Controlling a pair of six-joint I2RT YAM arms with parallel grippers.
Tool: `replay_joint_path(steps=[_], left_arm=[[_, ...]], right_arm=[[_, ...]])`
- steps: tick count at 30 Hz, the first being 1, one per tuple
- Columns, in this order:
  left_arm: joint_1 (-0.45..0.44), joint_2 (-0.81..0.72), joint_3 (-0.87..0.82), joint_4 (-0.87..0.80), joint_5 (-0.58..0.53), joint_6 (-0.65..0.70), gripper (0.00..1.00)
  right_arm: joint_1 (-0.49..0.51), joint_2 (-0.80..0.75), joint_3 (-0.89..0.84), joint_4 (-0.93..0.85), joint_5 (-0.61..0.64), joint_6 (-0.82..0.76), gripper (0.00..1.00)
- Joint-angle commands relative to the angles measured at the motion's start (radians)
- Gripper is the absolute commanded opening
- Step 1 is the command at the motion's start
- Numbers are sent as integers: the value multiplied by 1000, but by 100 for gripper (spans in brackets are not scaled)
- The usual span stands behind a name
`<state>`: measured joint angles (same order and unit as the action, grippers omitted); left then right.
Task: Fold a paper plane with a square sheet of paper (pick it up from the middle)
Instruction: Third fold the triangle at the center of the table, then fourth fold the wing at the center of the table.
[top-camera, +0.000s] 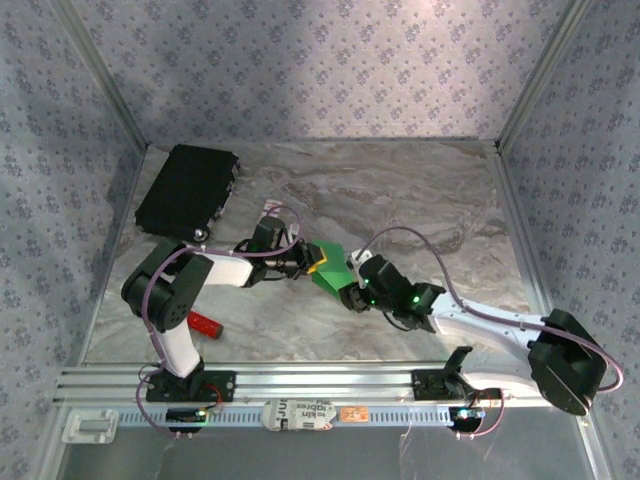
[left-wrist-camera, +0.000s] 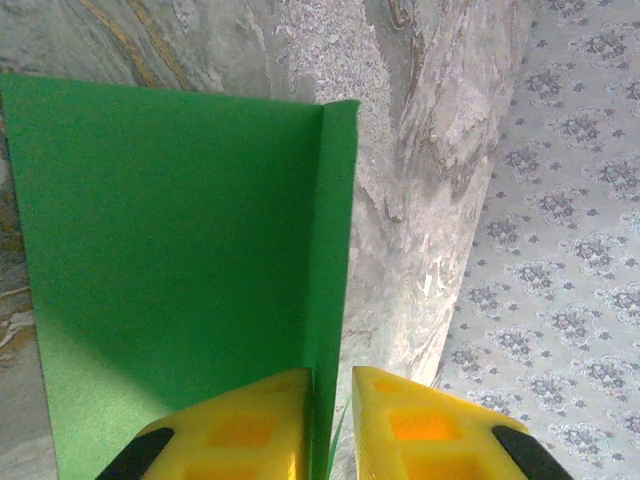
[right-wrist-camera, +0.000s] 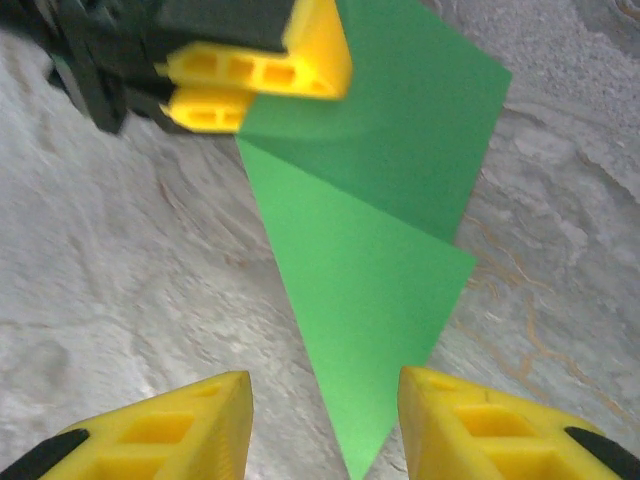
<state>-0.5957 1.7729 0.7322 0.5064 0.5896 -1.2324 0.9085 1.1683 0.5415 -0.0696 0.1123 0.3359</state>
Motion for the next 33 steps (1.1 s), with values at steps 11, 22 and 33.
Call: replay_joint_path(steps=[11,22,33], left_arm=[[2,-16,5,19,19,-4,16],[3,-25,-3,19,16,-6,16],[4,-24,-3,20,15,-4,16]], right_arm=[[175,167,-51,250,351,-202,46],[249,323,8,252,542,-182,45],[231,336,6,211,504,-138,38]])
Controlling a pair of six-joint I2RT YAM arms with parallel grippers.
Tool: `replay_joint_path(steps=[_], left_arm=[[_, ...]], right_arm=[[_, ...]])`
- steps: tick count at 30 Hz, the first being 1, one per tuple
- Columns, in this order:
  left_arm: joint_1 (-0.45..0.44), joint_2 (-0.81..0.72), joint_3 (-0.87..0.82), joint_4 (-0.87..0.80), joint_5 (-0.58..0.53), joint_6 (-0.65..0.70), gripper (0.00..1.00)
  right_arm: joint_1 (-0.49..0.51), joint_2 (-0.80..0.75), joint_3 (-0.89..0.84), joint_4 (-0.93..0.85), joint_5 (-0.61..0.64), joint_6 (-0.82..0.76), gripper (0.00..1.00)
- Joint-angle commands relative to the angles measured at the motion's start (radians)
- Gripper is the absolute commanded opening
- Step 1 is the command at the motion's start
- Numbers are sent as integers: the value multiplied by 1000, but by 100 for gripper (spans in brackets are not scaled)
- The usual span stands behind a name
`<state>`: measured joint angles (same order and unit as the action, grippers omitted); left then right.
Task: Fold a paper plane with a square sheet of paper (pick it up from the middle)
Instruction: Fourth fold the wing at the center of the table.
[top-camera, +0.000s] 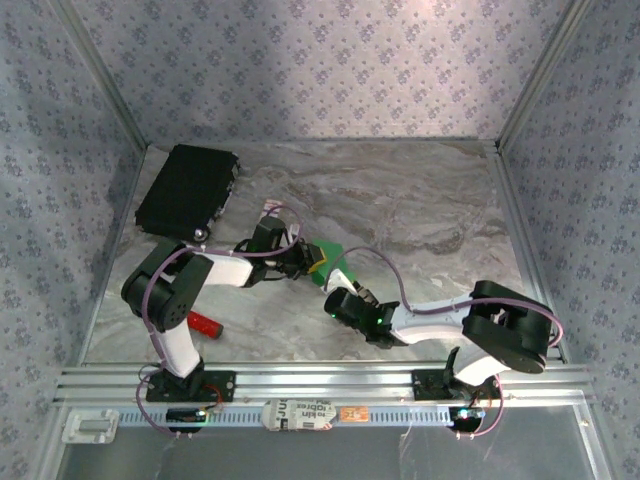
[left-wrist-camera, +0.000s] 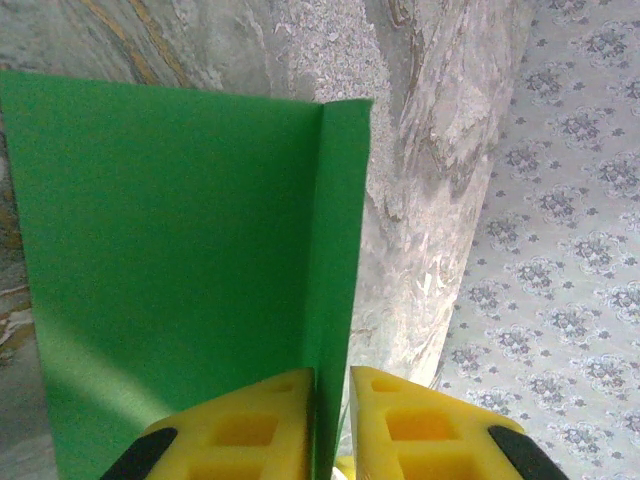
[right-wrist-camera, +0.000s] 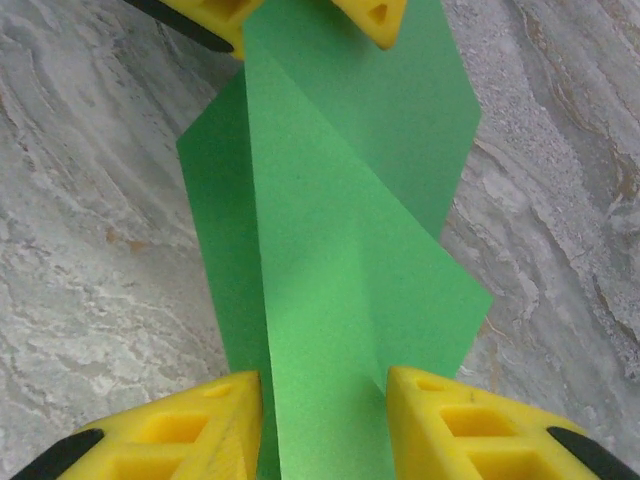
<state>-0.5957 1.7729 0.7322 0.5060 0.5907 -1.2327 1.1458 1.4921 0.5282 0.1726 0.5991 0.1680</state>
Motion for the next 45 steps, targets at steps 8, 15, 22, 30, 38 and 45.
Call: replay_joint_path(steps=[8,15,22,30,38,45], left_arm=[[3,-23,2,22,15,-5,16],[4,-20,3,23,12,-7,15],[3,-18,3,27,12,-7,15],[4,-16,3,26,9,-8,15],[4,-21,-1,31,4,-11,14],[4,-25,-7,45,1,-12,17]], right_arm=[[-8,31,24,-25,18,34,32],[-12,30,26,-30,29,40,28],[-12,24,18,-25,18,43,21],[-15,22,16,-24,6,45,14],[-29,23,12,-13,-28,63,10],[-47,16,-1,3,-77,82,8]])
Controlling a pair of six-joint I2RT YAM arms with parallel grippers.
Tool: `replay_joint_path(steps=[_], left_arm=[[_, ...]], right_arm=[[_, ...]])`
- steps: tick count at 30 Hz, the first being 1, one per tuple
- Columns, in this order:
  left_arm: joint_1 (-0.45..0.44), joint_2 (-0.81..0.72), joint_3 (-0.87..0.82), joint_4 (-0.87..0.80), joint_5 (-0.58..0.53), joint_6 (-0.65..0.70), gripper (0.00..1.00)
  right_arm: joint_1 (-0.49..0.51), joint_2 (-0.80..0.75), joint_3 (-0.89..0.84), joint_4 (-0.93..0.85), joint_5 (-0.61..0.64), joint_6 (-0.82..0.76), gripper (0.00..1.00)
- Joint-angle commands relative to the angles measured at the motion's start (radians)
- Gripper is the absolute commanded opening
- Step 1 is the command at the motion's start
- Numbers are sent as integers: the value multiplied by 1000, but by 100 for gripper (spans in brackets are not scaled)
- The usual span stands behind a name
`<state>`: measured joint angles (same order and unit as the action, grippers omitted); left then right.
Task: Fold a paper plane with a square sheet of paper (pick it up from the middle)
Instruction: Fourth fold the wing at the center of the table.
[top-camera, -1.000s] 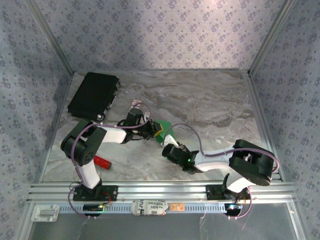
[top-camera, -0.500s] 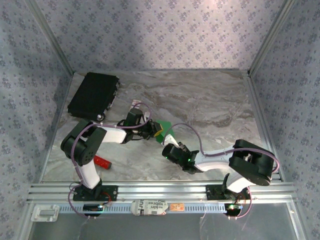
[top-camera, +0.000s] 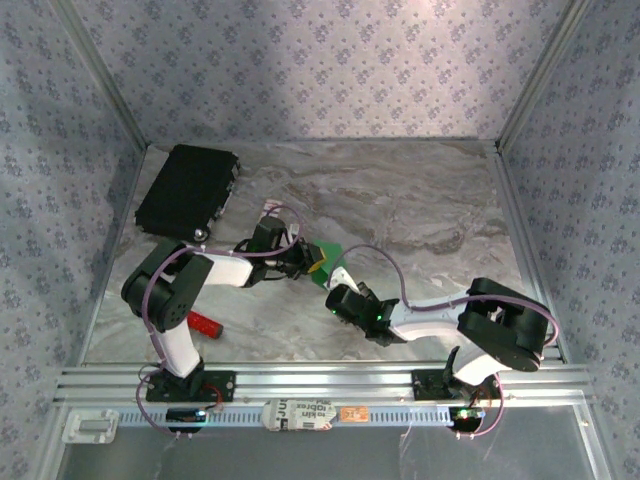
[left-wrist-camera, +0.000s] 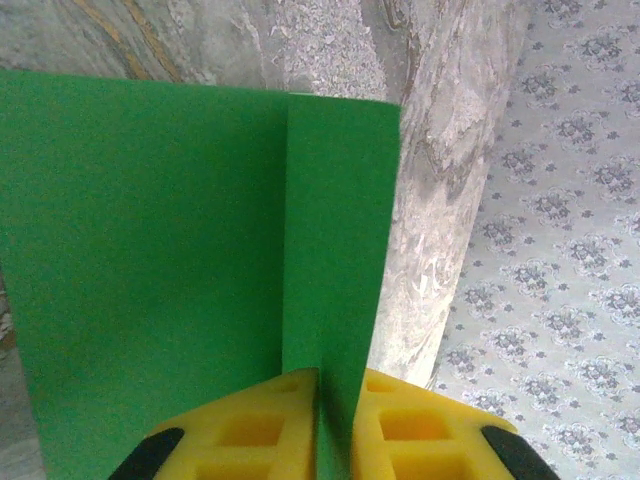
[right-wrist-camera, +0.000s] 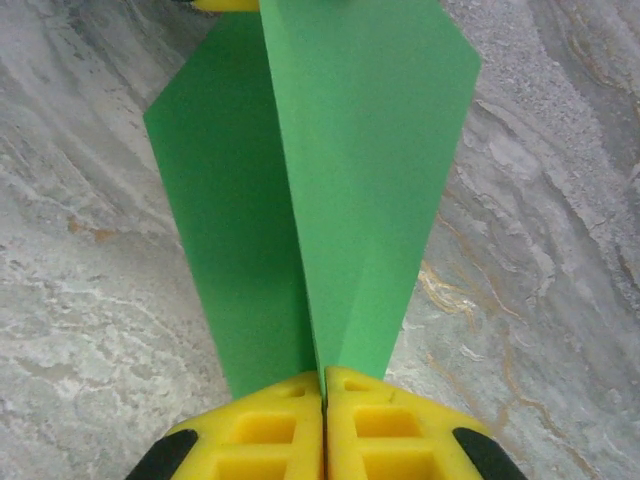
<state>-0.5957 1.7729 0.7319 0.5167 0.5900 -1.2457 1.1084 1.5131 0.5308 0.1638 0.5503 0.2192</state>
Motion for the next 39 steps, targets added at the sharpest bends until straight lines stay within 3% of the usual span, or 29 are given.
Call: replay_joint_path(steps=[1,8,15,31,35,39], left_arm=[[2,-31,-9,40,-3,-1,21],[5,-97,-22,-22,-64,32,49],[5,-133,-36,-53,-96,35,57],[5,-143,-46,-60,-107,28,54],[5,-141,-50,-56,-107,24,48],[5,-136,-51,-51,-106,23,34]], right_arm=[[-17,-4,-6,17,-39,36,8],[-68,-10,-34,62,-139,76,7],[-140,-9,-61,111,-274,107,7],[-302,6,-118,201,-581,190,7],[-327,7,-127,214,-626,206,7],[-357,10,-132,221,-686,225,7]])
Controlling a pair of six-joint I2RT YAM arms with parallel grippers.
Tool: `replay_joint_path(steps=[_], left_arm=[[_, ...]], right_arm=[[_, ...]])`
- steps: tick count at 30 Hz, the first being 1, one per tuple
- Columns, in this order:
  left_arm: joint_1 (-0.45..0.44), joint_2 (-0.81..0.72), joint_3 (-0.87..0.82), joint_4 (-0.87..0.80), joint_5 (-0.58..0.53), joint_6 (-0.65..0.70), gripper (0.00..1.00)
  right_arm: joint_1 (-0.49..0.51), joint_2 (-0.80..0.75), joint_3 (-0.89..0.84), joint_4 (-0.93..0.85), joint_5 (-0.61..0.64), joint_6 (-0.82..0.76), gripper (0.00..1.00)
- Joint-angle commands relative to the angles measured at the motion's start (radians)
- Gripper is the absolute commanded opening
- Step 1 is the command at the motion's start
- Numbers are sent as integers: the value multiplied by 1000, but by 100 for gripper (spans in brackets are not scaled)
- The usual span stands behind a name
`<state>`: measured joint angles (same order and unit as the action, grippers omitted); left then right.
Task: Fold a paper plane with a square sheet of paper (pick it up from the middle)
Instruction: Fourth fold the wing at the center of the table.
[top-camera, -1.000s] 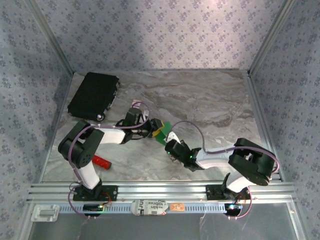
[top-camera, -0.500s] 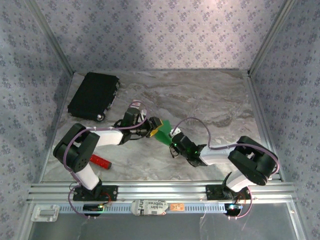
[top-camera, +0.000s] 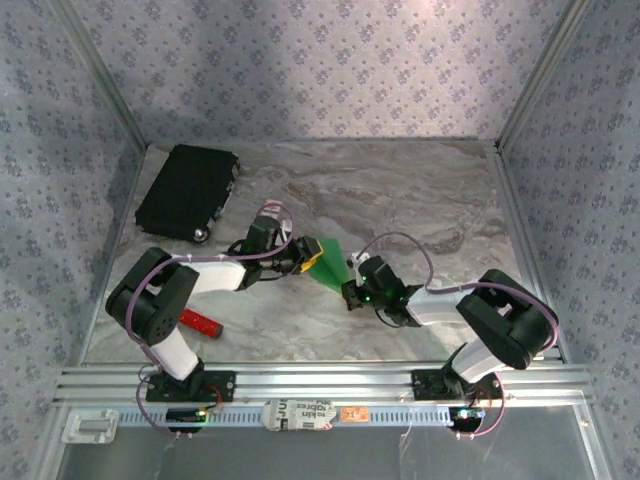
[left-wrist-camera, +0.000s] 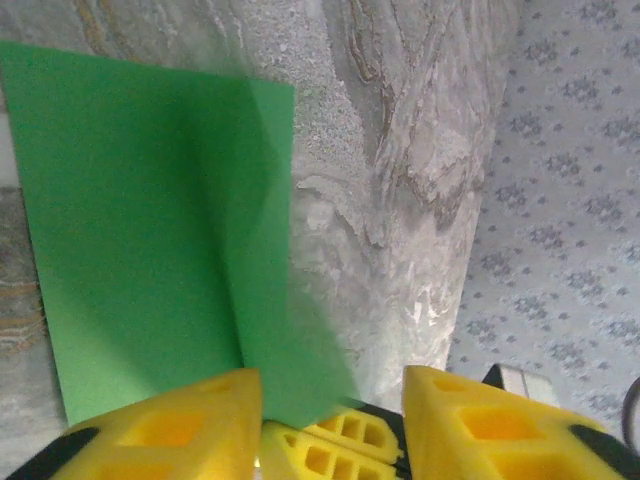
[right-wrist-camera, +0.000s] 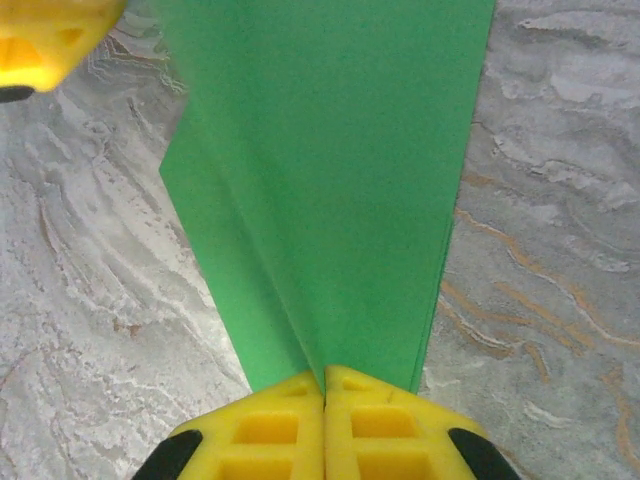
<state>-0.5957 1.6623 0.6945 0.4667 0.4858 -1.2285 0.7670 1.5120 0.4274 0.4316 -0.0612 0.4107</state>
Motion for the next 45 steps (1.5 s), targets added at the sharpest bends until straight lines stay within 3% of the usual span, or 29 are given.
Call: replay_joint_path(steps=[1,6,23,45], left_arm=[[4,-22,-14,3,-1,5,31],[2,1,-13,27,11,-3,19],[-90,118,24,133,12,-49,15],[-110,205,64,214,3,-77,14]], right_arm=[[-19,10,-29,-45,-89,36,7],[-54,13,-27,-40,-161,60,7],[-158,49,-33,-27,-309,142,7],[-223,71,-39,-24,-378,186,7]])
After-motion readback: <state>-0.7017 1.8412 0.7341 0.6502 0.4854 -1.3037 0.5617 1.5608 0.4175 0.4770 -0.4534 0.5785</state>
